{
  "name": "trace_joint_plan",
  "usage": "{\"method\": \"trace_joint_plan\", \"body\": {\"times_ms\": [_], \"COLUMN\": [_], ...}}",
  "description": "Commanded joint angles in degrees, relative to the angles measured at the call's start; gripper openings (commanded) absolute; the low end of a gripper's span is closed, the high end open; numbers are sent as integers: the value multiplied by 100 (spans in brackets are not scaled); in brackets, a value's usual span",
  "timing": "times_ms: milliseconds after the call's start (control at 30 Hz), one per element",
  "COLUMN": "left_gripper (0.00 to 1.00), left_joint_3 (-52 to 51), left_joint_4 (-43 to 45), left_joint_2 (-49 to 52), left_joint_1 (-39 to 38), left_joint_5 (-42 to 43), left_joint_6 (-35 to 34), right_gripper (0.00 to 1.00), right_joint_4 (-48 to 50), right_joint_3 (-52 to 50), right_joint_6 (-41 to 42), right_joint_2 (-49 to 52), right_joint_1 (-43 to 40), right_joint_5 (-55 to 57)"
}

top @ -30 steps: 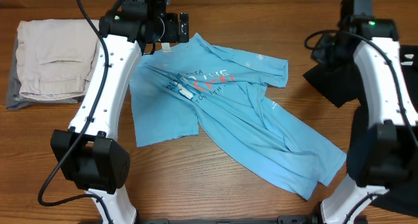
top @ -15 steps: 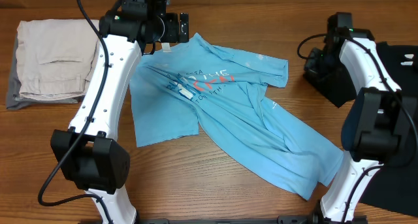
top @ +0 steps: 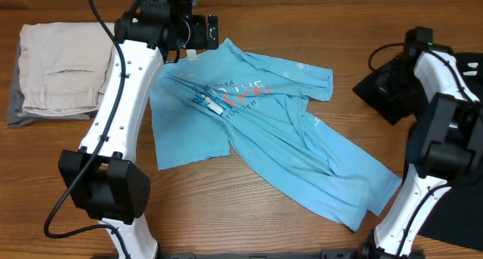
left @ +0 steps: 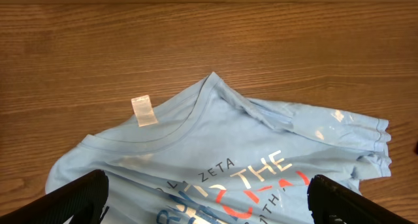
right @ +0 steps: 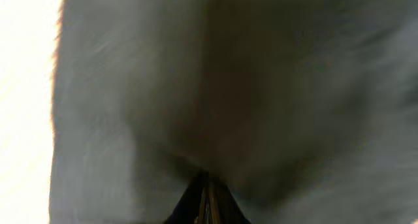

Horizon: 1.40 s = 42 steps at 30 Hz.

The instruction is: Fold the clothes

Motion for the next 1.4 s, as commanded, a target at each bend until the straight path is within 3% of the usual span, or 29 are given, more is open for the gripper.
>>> {"method": "trace_joint_plan", "body": {"times_ms": [0,300,500,700,800,900,1000,1133,1367], "left_gripper": [100,100,100,100,100,100,100,100,100], "left_joint_3": [-4,-4,-4,-4,-4,-4,-4,-4,-4], "left_joint_4": [9,9,9,9,9,9,9,9,9], "left_joint_2": [37,37,37,37,37,37,37,37,37], "left_joint_1": [22,22,24,24,26,24,24,22,24], "left_joint_5": [59,59,59,59,59,59,61,61,59], "left_joint_6": [-52,-55,-52,-52,-52,-52,-52,-55,-52], "right_gripper": [7,15,24,59,62,54,29,4,4], "right_joint_4": [122,675,612,-656,-1539,-2444,-3191,-3744,-3536], "right_joint_3": [-15,-4,452,2170,3276,4223,4743,4728,4030], "right_joint_6": [-20,-17,-26,0,94,155,153,149,133], "right_joint_2": [299,299,297,297,295,286,282,289,293], "right_joint_1": [-420,-1368,-1613,-1523,-1421,-1274,-1021,-444,857], "right_joint_5": [977,1545,636,11,-463,-1360,-2028,-2162,-2028]}}
